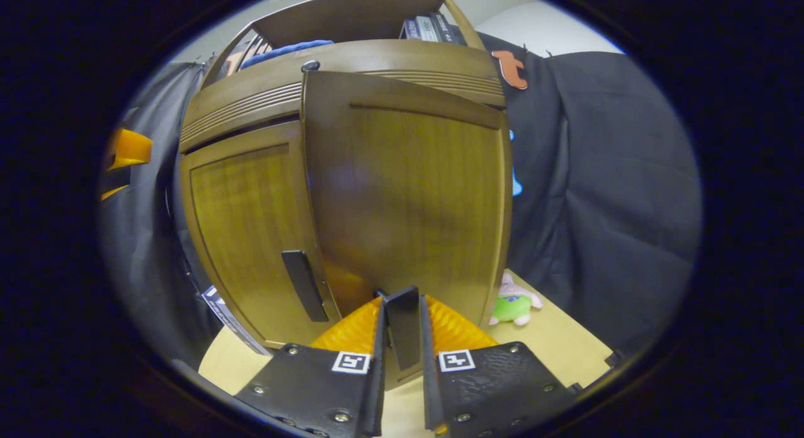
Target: Open the right door of the double-door shoe cabinet with the right hand, and open the left door with the left hand.
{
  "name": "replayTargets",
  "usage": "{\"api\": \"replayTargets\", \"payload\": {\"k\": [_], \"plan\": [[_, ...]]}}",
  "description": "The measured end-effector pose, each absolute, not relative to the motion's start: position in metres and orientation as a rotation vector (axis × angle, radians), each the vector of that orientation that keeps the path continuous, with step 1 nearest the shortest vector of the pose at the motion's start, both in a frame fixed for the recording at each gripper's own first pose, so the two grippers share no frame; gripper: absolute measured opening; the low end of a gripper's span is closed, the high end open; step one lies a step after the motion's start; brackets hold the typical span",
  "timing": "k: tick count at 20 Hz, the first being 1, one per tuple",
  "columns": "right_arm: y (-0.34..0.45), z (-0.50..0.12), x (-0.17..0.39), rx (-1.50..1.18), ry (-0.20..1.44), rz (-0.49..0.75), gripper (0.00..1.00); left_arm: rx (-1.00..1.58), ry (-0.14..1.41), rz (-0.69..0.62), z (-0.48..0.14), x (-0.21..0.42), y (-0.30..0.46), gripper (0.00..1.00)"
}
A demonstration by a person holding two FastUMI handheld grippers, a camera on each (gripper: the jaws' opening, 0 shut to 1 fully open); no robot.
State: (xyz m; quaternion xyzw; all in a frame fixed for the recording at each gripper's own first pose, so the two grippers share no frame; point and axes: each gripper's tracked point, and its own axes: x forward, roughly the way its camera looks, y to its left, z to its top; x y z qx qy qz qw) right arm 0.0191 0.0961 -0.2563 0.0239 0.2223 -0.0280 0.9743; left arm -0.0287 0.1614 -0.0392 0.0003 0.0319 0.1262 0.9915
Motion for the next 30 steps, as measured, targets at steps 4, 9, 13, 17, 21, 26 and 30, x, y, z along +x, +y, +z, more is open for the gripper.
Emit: {"api": "replayTargets", "payload": {"k": [4,9,13,17,21,26,30], "plan": [[0.077,-0.252,0.003,0.052,0.449,-0.084,0.25,-0.004,0.063,0.234,-0.041,-0.031,0.149,0.92],[0.057,-0.248,-0.010,0.028,0.460,-0.115,0.25,-0.027,0.069,0.203,-0.045,-0.032,0.132,0.92],[0.038,-0.245,-0.021,0.021,0.467,-0.151,0.25,-0.024,0.068,0.176,-0.048,-0.029,0.116,0.96],[0.014,-0.240,-0.032,-0.012,0.462,-0.196,0.25,-0.039,0.077,0.142,-0.055,-0.024,0.098,0.95],[-0.012,-0.237,-0.042,0.021,0.462,-0.250,0.25,-0.060,0.094,0.116,-0.062,-0.020,0.083,0.96],[-0.043,-0.234,-0.053,0.060,0.447,-0.275,0.25,-0.061,0.108,0.091,-0.067,-0.014,0.066,0.96],[-0.064,-0.228,-0.059,0.075,0.426,-0.309,0.19,-0.052,0.122,0.087,-0.074,-0.012,0.061,0.95]]}}
